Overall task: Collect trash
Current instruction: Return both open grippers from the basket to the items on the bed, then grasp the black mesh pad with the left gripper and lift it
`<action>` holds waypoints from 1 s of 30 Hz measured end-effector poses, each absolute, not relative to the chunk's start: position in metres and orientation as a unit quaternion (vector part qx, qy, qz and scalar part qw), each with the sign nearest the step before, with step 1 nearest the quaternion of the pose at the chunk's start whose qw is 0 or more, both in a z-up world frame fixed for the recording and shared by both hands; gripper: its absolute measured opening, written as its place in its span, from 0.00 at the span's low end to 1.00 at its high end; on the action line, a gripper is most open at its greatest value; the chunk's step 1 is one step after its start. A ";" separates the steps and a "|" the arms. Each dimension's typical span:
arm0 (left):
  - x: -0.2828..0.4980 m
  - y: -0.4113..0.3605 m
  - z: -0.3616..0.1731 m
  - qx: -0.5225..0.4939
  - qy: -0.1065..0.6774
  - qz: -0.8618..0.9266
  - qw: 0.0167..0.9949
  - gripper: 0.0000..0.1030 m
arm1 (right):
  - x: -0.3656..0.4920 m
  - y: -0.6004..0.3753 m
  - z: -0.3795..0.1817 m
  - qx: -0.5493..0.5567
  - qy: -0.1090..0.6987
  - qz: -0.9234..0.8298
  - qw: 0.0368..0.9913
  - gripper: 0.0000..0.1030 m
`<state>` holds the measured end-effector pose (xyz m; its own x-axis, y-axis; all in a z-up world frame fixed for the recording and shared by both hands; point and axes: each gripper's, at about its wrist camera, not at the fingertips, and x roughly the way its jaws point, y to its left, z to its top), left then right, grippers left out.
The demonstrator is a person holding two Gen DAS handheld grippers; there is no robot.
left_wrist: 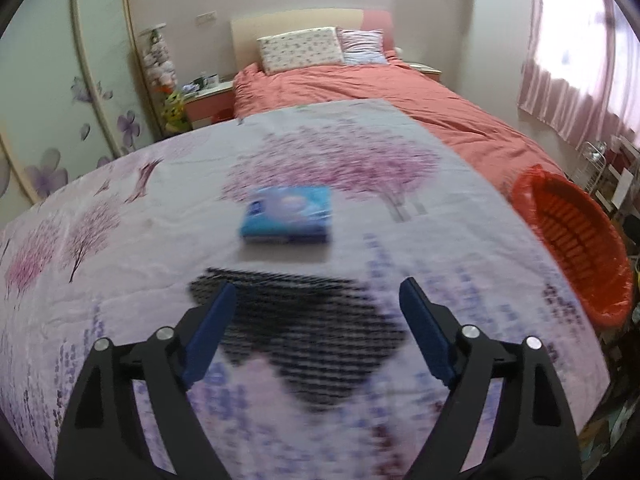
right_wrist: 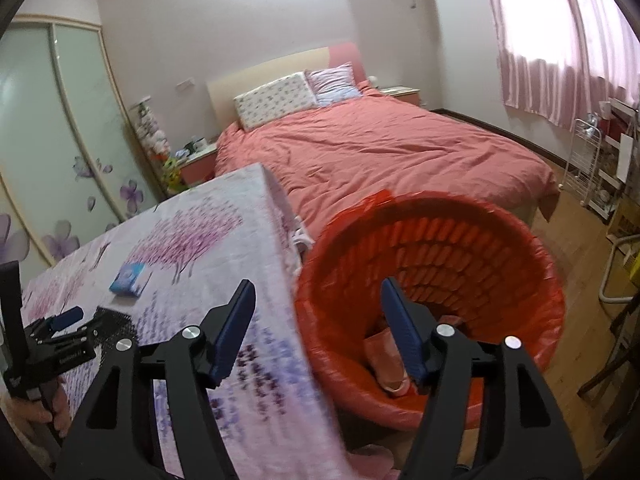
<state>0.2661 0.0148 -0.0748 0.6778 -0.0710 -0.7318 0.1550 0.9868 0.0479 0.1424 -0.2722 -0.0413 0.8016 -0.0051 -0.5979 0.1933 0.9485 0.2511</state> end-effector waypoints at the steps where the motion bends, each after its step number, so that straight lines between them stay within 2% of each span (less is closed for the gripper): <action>1: 0.268 0.021 -0.078 0.049 0.401 -0.061 0.913 0.81 | 0.144 -0.268 -0.042 0.153 0.313 -0.051 0.936 0.63; 12: 0.287 0.034 -0.106 0.030 0.445 -0.049 0.894 0.79 | 0.153 -0.220 -0.046 0.142 0.336 -0.013 0.931 0.63; 15: 0.286 0.027 -0.105 0.041 0.441 -0.050 0.895 0.70 | 0.155 -0.215 -0.048 0.141 0.341 -0.009 0.929 0.63; 16: 0.285 0.023 -0.104 0.046 0.438 -0.057 0.896 0.62 | 0.156 -0.213 -0.049 0.142 0.343 -0.008 0.929 0.63; 18: 0.285 0.020 -0.104 0.053 0.436 -0.064 0.896 0.53 | 0.157 -0.210 -0.050 0.144 0.346 -0.007 0.927 0.63; 20: 0.284 0.018 -0.103 0.056 0.433 -0.070 0.897 0.36 | 0.159 -0.207 -0.052 0.145 0.350 -0.005 0.925 0.63; 21: 0.283 0.018 -0.103 0.056 0.432 -0.069 0.897 0.33 | 0.159 -0.206 -0.052 0.145 0.351 -0.004 0.925 0.63; 22: 0.283 0.021 -0.102 0.050 0.432 -0.075 0.897 0.22 | 0.160 -0.203 -0.052 0.142 0.353 -0.003 0.925 0.63; 23: 0.283 0.025 -0.101 0.041 0.432 -0.078 0.897 0.15 | 0.161 -0.202 -0.052 0.140 0.353 -0.002 0.925 0.63; 25: 0.282 0.034 -0.100 0.028 0.433 -0.080 0.897 0.12 | 0.161 -0.198 -0.051 0.137 0.354 0.001 0.925 0.63; 30: 0.275 0.073 -0.093 0.023 0.424 -0.046 0.904 0.11 | 0.166 -0.183 -0.050 0.128 0.356 0.015 0.926 0.63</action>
